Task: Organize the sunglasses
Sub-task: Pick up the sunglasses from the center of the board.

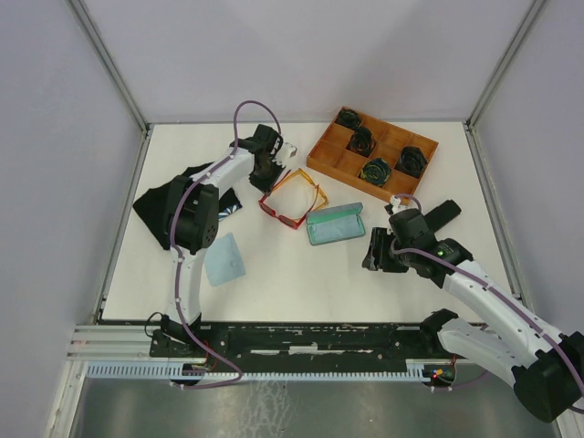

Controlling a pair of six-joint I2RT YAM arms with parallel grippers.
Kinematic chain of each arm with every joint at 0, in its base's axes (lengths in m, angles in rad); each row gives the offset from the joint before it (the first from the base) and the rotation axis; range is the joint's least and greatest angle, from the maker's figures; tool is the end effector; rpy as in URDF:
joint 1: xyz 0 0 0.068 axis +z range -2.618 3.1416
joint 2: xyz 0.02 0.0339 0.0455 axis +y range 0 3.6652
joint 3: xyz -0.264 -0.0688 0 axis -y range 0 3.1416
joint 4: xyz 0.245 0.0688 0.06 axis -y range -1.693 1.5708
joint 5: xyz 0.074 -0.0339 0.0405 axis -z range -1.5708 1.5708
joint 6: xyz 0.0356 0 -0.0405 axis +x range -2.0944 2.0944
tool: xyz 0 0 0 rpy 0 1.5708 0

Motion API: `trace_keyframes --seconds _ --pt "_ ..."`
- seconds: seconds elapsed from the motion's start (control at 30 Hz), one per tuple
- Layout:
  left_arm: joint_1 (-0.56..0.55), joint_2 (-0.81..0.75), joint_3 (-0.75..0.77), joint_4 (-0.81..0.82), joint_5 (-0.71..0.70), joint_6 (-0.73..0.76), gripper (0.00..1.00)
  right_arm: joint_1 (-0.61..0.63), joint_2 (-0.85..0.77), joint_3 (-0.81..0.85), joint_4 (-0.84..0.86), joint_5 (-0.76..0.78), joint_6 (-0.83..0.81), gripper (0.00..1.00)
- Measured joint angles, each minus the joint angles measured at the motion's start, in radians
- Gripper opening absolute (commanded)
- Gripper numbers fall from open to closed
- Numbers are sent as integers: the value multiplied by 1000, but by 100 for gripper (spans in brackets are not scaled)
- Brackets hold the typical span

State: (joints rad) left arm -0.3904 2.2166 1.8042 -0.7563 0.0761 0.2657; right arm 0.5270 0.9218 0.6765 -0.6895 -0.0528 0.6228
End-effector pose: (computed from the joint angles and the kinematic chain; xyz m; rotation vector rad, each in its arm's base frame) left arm 0.4338 -0.1815 0.1803 0.9035 2.5887 -0.1390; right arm 0.1527 0.0910 0.2344 0.1014 2.5852 0.5204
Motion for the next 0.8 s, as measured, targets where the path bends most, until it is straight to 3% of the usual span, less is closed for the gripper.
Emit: trace_keyframes --seconds 0.8 --pt "-5 -191 -87 6 -75 -2 12 0 -19 27 -16 9 -24 58"
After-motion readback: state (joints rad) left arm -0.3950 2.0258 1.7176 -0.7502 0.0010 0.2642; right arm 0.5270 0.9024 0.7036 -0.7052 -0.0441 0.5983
